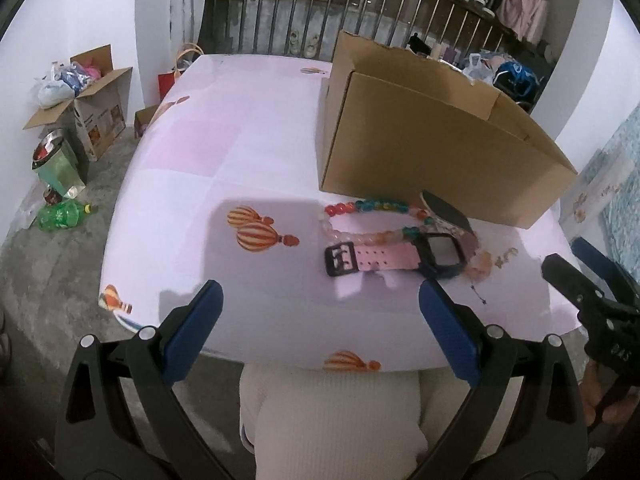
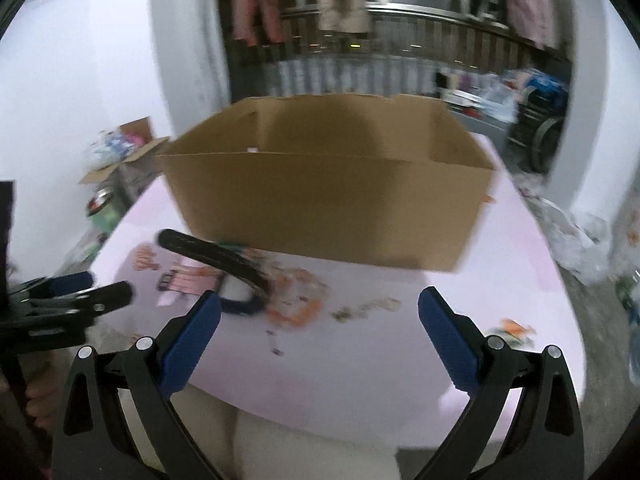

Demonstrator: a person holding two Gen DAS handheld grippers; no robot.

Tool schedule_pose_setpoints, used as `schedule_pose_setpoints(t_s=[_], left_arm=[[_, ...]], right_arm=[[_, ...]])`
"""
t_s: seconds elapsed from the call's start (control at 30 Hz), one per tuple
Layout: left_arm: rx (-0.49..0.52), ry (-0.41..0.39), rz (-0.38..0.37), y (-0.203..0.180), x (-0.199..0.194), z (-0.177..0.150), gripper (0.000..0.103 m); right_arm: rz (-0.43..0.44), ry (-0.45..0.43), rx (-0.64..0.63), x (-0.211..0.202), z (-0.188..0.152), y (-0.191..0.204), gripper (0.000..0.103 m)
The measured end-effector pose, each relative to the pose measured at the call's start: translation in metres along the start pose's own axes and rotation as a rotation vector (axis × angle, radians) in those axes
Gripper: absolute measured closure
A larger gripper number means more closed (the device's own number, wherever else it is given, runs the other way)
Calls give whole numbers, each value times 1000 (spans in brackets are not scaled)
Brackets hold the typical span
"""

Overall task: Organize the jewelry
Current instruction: 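Reach the right tool to the pink-strap watch and grasp its strap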

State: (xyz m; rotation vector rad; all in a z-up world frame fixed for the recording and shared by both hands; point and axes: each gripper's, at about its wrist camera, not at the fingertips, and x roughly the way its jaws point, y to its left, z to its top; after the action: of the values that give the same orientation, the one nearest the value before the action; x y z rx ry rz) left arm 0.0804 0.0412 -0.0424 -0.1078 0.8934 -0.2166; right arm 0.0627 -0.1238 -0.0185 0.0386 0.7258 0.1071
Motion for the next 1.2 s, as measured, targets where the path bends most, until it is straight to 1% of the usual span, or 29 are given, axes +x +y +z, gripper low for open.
schedule_pose_setpoints(t_s=[0.07,0.1,0.17,0.2,0.23,0.33,0.4,0.53,0.7,0.73,0.83,0.93,0.97,1.1,1.2], left_arm=[[7,-9,-8,1,3,1,8],[7,-12,-19,2,5,3,8],[0,-9,-37,5,10,6,9],[-2,-7,-44,6,13,7,12],[1,-5,-55,6,16,9,26],[7,42,-94,5,29,14,43],[2,63,-117,6,37,16,51],[10,93,-140,5,49,20,59],[25,125,-143,4,61,23,64],[25,135,-142,4,64,24,65],[30,142,-131,2,67,24,66],[31,154,-120,1,68,26,66],[33,157,-115,0,68,27,66],[61,168,-84,-5,69,26,66],[78,175,-59,-11,70,26,66]], right_arm=[[34,10,-43,9,6,10,20],[49,14,-60,12,8,13,22],[78,25,-86,20,13,19,30],[93,31,-99,24,15,21,32],[106,36,-113,28,17,24,35],[145,58,-182,39,21,34,41],[158,68,-207,42,20,38,43],[178,88,-218,46,21,40,48],[180,91,-238,50,25,44,54],[180,89,-241,53,24,48,57],[179,88,-239,56,25,50,64],[171,82,-216,57,27,46,75],[172,77,-199,55,27,43,78],[177,74,-111,50,30,26,81],[183,86,-25,48,27,7,86]])
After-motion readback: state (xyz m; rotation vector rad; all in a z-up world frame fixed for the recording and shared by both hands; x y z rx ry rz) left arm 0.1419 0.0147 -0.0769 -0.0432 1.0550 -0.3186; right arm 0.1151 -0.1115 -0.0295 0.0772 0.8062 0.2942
